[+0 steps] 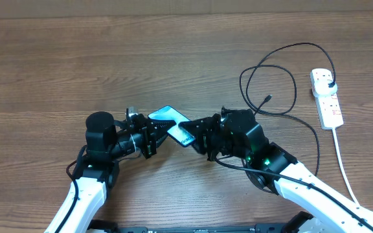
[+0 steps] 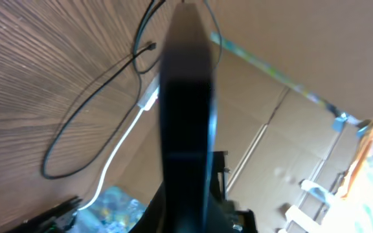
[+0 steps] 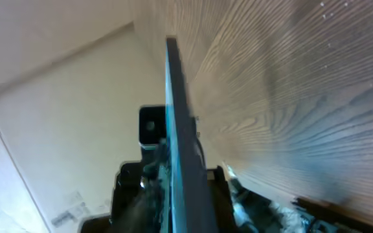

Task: Plug charger to phone and switch on socket
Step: 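Regrasp the phone with the left gripper, bottom edge facing right, then release the phone from the right gripper and reach to the black cable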

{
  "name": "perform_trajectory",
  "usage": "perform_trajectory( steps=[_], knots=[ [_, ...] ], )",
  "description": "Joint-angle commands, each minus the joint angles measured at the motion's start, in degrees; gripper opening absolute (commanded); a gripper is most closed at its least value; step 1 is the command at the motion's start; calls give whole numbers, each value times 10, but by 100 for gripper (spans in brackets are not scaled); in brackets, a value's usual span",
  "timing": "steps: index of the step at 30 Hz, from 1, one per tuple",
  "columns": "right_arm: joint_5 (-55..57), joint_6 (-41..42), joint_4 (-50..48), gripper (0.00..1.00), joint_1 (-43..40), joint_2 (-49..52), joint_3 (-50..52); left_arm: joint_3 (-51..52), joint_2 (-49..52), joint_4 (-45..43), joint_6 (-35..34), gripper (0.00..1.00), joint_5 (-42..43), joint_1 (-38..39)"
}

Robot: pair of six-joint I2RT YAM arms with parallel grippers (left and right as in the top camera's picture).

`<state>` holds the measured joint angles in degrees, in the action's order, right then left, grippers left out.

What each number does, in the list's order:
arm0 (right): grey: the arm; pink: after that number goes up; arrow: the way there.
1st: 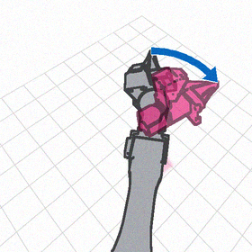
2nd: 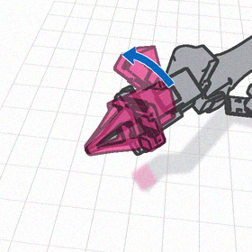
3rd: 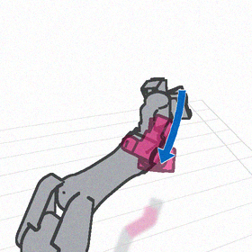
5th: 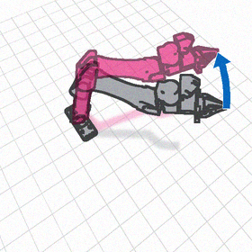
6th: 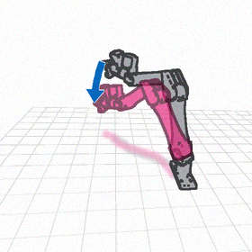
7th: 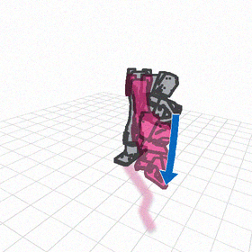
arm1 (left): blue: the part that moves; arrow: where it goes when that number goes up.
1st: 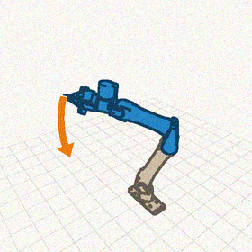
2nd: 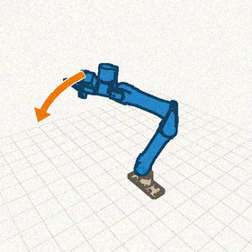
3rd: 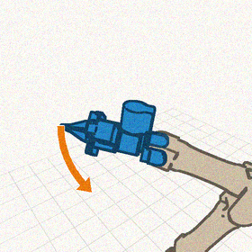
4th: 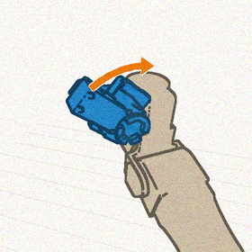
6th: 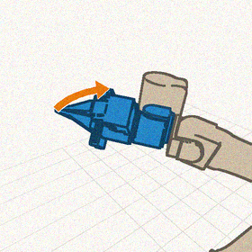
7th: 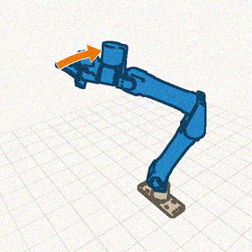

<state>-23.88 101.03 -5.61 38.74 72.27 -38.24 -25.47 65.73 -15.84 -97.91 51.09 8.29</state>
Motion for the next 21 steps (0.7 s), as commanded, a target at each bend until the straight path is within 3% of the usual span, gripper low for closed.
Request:
perform_trajectory(
  steps=[1, 3, 4, 5, 9, 11, 15, 21],
  knots=[
    [-25, -47, 13, 53, 8, -3, -7, -4, 2, 1, 59, 4, -24, 3],
    [13, -125, 32, 70, 8, -3, -7, -4, 2, 23, 87, 4, -30, 3],
    [43, -176, 47, 93, 8, -3, -7, -4, 2, 40, 98, 4, -33, 3],
    [72, -217, 60, 100, 8, -3, -7, -4, 2, 58, 107, 4, -37, 3],
    [202, -400, 120, 100, 3, -3, -7, -4, 2, 157, 156, 4, -34, -10],
    [213, -456, 125, 100, -9, -3, -10, -4, 2, 182, 181, 4, -30, -16],
    [241, -504, 190, 100, -59, -3, -44, -4, 2, 212, 202, 4, -29, -16],
    [352, -553, 386, 99, -176, 33, -157, -4, 2, 214, 202, 4, -39, -16]
  ],
)
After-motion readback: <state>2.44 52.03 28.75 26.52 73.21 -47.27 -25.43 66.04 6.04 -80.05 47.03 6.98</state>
